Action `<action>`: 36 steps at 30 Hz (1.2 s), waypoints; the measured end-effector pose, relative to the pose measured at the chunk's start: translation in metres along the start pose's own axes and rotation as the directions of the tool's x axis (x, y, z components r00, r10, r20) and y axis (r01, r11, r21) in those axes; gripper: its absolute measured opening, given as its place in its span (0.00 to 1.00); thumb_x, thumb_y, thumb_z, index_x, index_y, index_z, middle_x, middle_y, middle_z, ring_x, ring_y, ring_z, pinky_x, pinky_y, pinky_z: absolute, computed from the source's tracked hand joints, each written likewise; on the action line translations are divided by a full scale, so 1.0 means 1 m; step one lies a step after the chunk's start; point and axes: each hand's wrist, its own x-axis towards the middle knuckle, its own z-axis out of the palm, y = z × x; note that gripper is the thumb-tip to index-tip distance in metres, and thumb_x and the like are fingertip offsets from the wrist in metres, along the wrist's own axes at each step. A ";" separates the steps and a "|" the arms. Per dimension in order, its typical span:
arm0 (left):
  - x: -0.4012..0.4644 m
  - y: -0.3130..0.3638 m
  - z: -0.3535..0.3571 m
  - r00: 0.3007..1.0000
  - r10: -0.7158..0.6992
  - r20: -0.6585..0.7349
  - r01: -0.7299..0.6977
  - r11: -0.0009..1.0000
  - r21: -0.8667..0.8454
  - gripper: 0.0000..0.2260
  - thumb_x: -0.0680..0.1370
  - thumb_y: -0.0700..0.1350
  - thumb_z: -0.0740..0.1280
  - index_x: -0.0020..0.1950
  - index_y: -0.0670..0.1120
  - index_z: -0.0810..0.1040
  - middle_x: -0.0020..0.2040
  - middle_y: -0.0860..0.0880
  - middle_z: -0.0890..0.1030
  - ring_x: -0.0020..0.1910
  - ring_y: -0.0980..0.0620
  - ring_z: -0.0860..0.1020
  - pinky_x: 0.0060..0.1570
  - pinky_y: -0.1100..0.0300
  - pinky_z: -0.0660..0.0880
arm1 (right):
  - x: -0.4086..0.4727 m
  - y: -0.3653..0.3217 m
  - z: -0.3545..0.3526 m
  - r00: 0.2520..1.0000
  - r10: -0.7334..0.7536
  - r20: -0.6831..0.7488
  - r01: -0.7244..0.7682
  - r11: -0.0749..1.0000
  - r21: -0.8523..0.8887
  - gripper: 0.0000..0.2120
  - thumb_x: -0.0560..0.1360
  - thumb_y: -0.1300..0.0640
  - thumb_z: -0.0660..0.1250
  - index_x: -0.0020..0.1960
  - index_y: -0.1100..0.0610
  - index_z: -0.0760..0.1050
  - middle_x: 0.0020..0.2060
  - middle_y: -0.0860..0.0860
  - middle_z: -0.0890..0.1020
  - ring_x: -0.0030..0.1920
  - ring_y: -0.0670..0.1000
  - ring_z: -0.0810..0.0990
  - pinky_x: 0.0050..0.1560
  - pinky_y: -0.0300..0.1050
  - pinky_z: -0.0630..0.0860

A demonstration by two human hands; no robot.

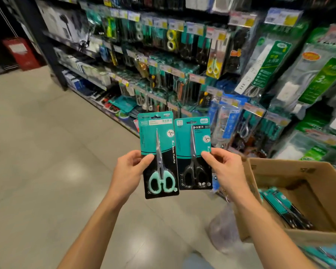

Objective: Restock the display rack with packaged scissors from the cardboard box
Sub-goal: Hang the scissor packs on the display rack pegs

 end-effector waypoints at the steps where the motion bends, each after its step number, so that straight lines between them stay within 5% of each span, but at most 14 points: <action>1: 0.003 0.000 -0.004 1.000 -0.001 0.007 0.001 1.000 0.000 0.05 0.79 0.48 0.69 0.51 0.48 0.81 0.44 0.53 0.87 0.43 0.55 0.85 0.36 0.64 0.81 | 0.003 -0.001 0.005 1.000 0.007 0.004 -0.007 1.000 -0.004 0.05 0.77 0.55 0.70 0.47 0.55 0.83 0.47 0.49 0.86 0.48 0.47 0.85 0.42 0.42 0.81; 7: 0.035 0.001 -0.018 0.999 0.011 0.033 -0.012 1.000 0.024 0.07 0.79 0.51 0.68 0.51 0.48 0.80 0.44 0.54 0.87 0.43 0.55 0.86 0.36 0.65 0.81 | 0.027 -0.004 0.027 0.998 0.055 -0.010 -0.054 0.997 0.063 0.06 0.76 0.53 0.70 0.50 0.52 0.83 0.49 0.50 0.86 0.49 0.46 0.85 0.41 0.45 0.83; 16: 0.136 0.002 -0.023 1.000 0.020 0.022 -0.021 0.999 0.030 0.05 0.78 0.49 0.70 0.49 0.48 0.81 0.44 0.53 0.87 0.43 0.55 0.86 0.36 0.65 0.80 | 0.115 0.012 0.060 0.997 0.019 -0.074 -0.010 0.993 0.116 0.04 0.76 0.57 0.70 0.48 0.51 0.83 0.43 0.45 0.87 0.45 0.44 0.86 0.39 0.34 0.80; 21: 0.218 0.011 -0.014 1.000 0.015 0.028 -0.014 1.000 -0.005 0.04 0.77 0.47 0.70 0.49 0.47 0.82 0.44 0.51 0.87 0.43 0.53 0.86 0.34 0.66 0.79 | 0.186 0.022 0.073 0.991 0.049 -0.121 -0.028 0.985 0.168 0.04 0.76 0.57 0.71 0.48 0.50 0.84 0.44 0.45 0.87 0.46 0.46 0.86 0.41 0.38 0.81; 27: 0.322 0.034 0.006 0.996 0.051 0.078 -0.048 0.998 -0.033 0.03 0.77 0.44 0.70 0.48 0.45 0.82 0.43 0.50 0.87 0.40 0.52 0.86 0.33 0.67 0.78 | 0.277 0.023 0.074 0.974 0.088 -0.207 -0.052 0.983 0.173 0.04 0.75 0.57 0.71 0.48 0.53 0.84 0.46 0.50 0.87 0.48 0.51 0.86 0.52 0.54 0.82; 36: 0.441 0.044 0.038 0.986 0.077 0.148 -0.072 0.997 -0.038 0.03 0.76 0.44 0.72 0.45 0.46 0.83 0.39 0.49 0.87 0.36 0.55 0.85 0.28 0.70 0.74 | 0.367 0.016 0.066 0.943 0.065 -0.328 -0.061 0.998 0.024 0.06 0.76 0.54 0.70 0.50 0.55 0.83 0.48 0.47 0.86 0.48 0.44 0.84 0.52 0.47 0.82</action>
